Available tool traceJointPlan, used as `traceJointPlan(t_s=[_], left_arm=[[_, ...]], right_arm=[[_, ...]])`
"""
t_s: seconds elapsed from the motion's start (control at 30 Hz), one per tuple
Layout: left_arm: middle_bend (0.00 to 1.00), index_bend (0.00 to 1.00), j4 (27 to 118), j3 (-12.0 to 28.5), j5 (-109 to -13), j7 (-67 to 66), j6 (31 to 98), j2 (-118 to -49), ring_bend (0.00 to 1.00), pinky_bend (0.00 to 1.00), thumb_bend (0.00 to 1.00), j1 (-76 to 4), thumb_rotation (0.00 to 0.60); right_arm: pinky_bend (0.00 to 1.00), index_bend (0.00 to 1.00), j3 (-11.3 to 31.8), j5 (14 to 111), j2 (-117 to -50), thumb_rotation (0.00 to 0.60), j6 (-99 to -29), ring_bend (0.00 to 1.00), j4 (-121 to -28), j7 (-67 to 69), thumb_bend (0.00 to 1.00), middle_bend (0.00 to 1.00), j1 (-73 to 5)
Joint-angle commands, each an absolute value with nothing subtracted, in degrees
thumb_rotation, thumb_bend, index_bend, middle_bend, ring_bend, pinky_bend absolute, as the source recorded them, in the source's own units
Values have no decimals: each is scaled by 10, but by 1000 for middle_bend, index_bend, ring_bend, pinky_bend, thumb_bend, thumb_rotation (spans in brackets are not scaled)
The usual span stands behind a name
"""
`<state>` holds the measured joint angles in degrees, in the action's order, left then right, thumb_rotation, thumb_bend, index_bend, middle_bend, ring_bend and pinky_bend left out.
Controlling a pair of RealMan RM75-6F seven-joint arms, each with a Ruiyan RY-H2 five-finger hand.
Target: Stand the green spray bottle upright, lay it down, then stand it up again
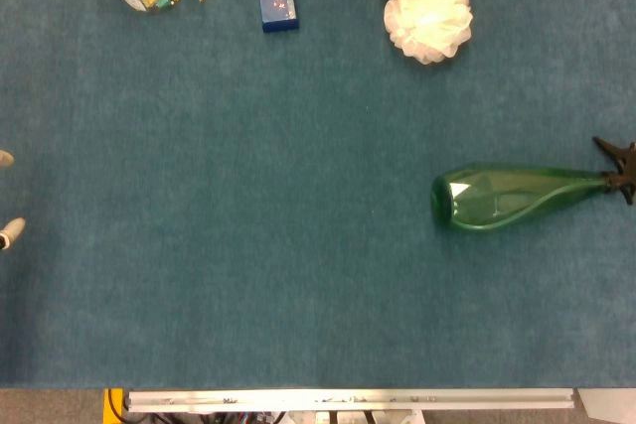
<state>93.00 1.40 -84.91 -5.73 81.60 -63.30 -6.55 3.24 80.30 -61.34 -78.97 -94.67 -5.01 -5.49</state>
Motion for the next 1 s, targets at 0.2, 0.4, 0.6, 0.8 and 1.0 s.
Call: traceJointPlan(t_s=[0.2, 0.4, 0.6, 0.8, 1.0], left_arm=[[344, 335, 931, 16, -855, -37, 831, -629, 391, 698, 128, -60, 600], [344, 335, 931, 16, -850, -33, 830, -625, 391, 698, 128, -59, 600], [344, 336, 933, 15, -856, -24, 838, -619, 391, 698, 128, -55, 600], [343, 335, 935, 14, -856, -17, 846, -613, 390, 698, 128, -49, 600], [343, 335, 937, 12, -853, -20, 853, -611, 391, 698, 128, -42, 600]], right_arm=[[647, 284, 28, 811, -616, 600, -779, 398, -947, -53, 35, 429, -61], [599, 284, 29, 830, -629, 600, -789, 375, -937, -52, 35, 407, -65], [325, 261, 28, 857, -657, 600, -795, 186, -910, -64, 24, 221, -75], [175, 140, 24, 864, -696, 600, -762, 30, -873, -107, 0, 75, -99], [105, 35, 19, 875, -722, 600, -726, 0, -854, -134, 0, 0, -127]])
